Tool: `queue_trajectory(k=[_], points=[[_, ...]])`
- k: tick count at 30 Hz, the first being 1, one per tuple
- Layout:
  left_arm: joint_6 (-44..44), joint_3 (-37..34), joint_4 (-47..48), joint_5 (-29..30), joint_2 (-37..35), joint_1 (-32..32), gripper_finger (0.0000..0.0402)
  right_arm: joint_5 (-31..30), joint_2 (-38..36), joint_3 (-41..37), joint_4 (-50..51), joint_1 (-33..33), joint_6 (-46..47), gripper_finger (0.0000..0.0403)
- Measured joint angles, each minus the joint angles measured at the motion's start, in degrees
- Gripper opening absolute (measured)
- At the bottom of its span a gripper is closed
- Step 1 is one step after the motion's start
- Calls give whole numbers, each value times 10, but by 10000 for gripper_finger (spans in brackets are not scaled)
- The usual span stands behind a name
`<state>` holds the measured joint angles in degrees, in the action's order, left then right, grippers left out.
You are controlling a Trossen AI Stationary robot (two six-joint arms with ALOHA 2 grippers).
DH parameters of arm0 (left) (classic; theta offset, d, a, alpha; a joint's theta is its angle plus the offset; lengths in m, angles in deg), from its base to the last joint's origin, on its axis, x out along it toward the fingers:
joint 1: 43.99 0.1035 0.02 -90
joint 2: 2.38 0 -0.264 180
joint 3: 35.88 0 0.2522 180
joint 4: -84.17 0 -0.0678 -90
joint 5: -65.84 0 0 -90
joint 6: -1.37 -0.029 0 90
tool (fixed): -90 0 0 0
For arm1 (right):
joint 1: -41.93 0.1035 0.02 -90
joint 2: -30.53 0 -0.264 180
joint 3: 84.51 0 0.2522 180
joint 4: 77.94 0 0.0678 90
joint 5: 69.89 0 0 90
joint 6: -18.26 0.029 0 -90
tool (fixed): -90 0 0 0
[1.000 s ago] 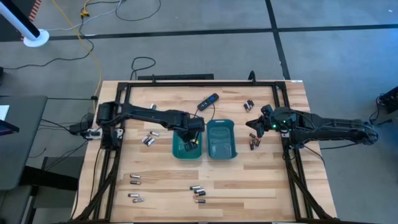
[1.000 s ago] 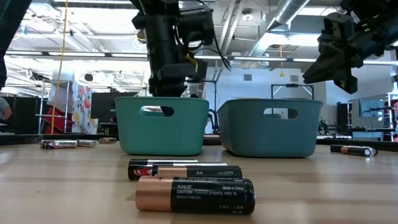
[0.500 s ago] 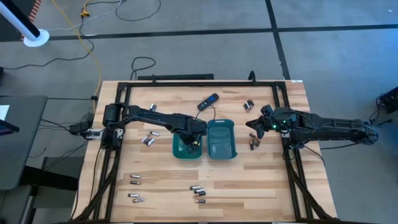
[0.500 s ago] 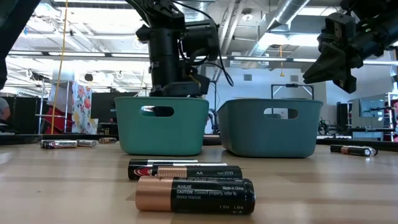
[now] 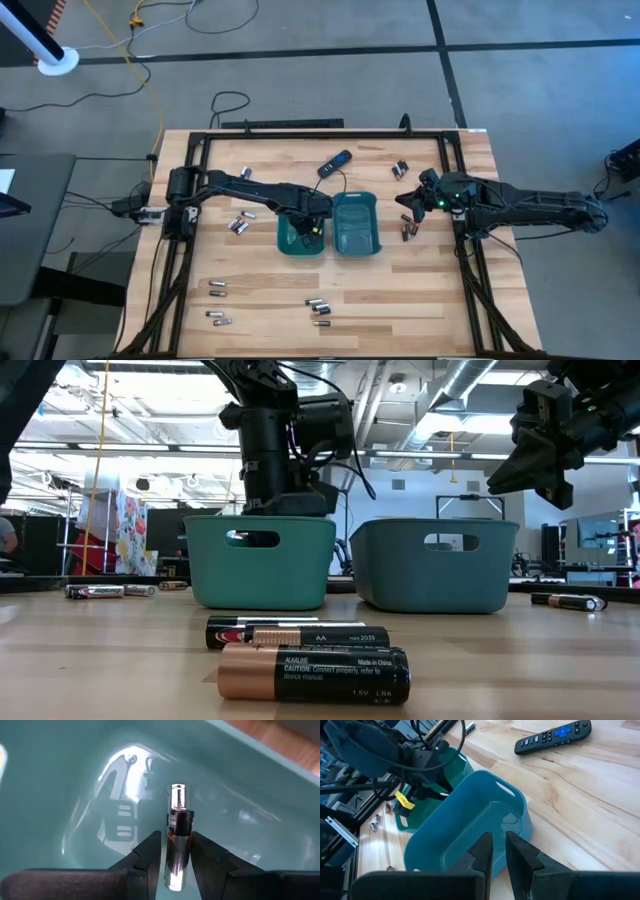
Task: Sort batteries
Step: Put the silver and black battery into the green bin
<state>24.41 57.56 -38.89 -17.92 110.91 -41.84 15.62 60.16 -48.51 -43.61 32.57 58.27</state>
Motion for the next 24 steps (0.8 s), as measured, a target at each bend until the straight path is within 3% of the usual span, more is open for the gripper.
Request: queue_trajectory(k=[17,24], points=[[-4,0,27,2,-50,11,101,0,0,0,-1,0,0,71],[-11,0,43,32,-117,18,101,0,0,0,-1,0,0,71]])
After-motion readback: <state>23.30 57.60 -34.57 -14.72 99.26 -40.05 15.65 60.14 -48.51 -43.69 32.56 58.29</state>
